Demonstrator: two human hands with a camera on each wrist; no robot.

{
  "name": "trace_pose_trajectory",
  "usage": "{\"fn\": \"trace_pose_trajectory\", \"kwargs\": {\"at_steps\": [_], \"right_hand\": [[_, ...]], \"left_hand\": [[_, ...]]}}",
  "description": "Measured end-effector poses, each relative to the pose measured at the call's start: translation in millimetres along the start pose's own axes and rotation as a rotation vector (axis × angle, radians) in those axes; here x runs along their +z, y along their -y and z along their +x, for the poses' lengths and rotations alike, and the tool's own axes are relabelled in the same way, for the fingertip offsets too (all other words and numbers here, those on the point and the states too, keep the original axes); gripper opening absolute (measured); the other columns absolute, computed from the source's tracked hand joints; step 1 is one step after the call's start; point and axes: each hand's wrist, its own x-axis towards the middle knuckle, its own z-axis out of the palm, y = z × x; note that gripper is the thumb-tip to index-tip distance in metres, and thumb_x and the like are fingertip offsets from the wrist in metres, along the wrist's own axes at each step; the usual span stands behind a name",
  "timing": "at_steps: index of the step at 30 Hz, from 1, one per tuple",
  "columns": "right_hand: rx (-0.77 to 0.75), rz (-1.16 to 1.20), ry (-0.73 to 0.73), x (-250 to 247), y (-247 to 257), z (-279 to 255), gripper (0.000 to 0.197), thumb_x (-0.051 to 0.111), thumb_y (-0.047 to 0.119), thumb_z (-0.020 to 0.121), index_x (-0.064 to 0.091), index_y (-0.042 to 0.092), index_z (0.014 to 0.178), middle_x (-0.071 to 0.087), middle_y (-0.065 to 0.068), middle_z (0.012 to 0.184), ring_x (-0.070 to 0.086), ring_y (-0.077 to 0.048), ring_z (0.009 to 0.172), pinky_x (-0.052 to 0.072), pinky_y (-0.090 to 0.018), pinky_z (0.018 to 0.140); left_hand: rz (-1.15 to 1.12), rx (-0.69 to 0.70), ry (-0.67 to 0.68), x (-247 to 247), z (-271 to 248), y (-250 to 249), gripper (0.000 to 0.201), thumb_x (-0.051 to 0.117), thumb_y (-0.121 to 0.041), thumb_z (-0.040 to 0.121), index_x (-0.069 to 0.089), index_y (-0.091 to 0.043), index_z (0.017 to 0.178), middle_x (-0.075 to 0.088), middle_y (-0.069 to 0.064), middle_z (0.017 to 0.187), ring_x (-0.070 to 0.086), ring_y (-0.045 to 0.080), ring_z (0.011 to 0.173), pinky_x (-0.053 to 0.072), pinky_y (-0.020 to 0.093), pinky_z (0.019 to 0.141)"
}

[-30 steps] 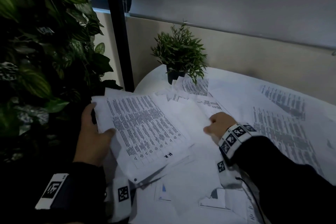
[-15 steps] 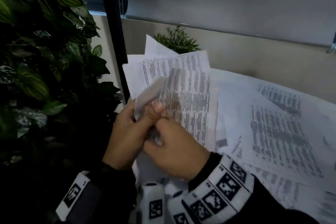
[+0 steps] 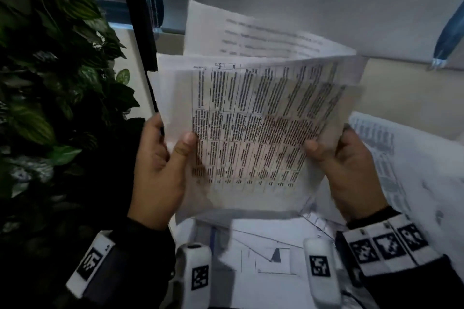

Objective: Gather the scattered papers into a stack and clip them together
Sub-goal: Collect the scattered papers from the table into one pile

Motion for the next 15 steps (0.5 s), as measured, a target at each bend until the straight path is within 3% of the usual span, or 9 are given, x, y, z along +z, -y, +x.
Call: {"fn": "trace_pose_trajectory", "kwargs": {"at_steps": [3,6,8,10,11,13,15], "right_hand": [[-0.032,-0.001,-0.034,-1.8,-9.2,-4.0,0.035,0.063,0.021,0.076,0.051,0.029,0.108,0.067,0.015,0.102,0.063,0.002,0.096,0.051,-0.013,0.076],[0.091,-0.059,-0.004,-3.9,-29.4,-10.4,0.053,0.071,0.023,0.076,0.04,0.032,0.118,0.057,0.015,0.114,0.057,0.004,0.106,0.049,-0.016,0.083],[0.153,-0.045,0.033,-3.6,-35.9,-15.6,0.062,0.069,0.015,0.081,0.032,0.03,0.128,0.057,0.025,0.113,0.055,0.016,0.101,0.048,-0.009,0.079],[0.161,0.004,0.062,-5.0,-38.1,-15.5,0.065,0.065,0.007,0.081,0.031,0.029,0.131,0.059,0.032,0.11,0.056,0.017,0.1,0.048,-0.006,0.074],[0.174,0.021,0.072,-5.5,-38.5,-14.4,0.064,0.064,0.005,0.081,0.034,0.029,0.132,0.06,0.029,0.113,0.058,0.012,0.104,0.051,-0.009,0.077],[0.203,0.012,0.079,-3.2,-35.1,-13.7,0.054,0.062,0.002,0.082,0.044,0.022,0.129,0.064,0.011,0.119,0.061,-0.006,0.109,0.054,-0.028,0.09],[0.184,-0.036,0.05,-0.1,-28.8,-12.9,0.04,0.059,0.002,0.087,0.053,0.022,0.121,0.067,0.0,0.115,0.064,-0.017,0.107,0.051,-0.041,0.095]], "left_hand": [[0.053,-0.104,0.052,3.2,-10.7,17.1,0.035,0.051,-0.013,0.09,0.05,-0.023,0.124,0.068,-0.016,0.115,0.061,0.005,0.113,0.05,0.017,0.088],[0.035,-0.209,0.056,-0.1,-18.0,32.6,0.034,0.051,-0.004,0.09,0.054,-0.017,0.12,0.071,-0.017,0.107,0.065,0.003,0.105,0.05,0.015,0.083],[0.015,-0.219,0.077,-1.3,-17.2,32.2,0.038,0.054,-0.006,0.085,0.053,-0.014,0.122,0.071,-0.015,0.107,0.065,0.004,0.105,0.05,0.015,0.082],[0.005,-0.202,0.097,-2.3,-14.6,28.7,0.046,0.057,-0.01,0.08,0.05,-0.012,0.126,0.071,-0.011,0.111,0.064,0.008,0.108,0.051,0.017,0.084],[-0.009,-0.205,0.094,-3.6,-14.3,29.0,0.05,0.058,-0.01,0.079,0.049,-0.011,0.128,0.07,-0.008,0.113,0.064,0.01,0.11,0.052,0.019,0.085],[-0.039,-0.217,0.076,-5.2,-15.6,31.3,0.054,0.06,-0.01,0.082,0.045,-0.008,0.134,0.067,-0.001,0.121,0.061,0.016,0.116,0.052,0.025,0.091],[-0.035,-0.204,0.071,-4.2,-15.6,32.2,0.05,0.059,-0.011,0.089,0.043,-0.006,0.136,0.064,-0.001,0.126,0.058,0.018,0.12,0.049,0.03,0.099]]}}
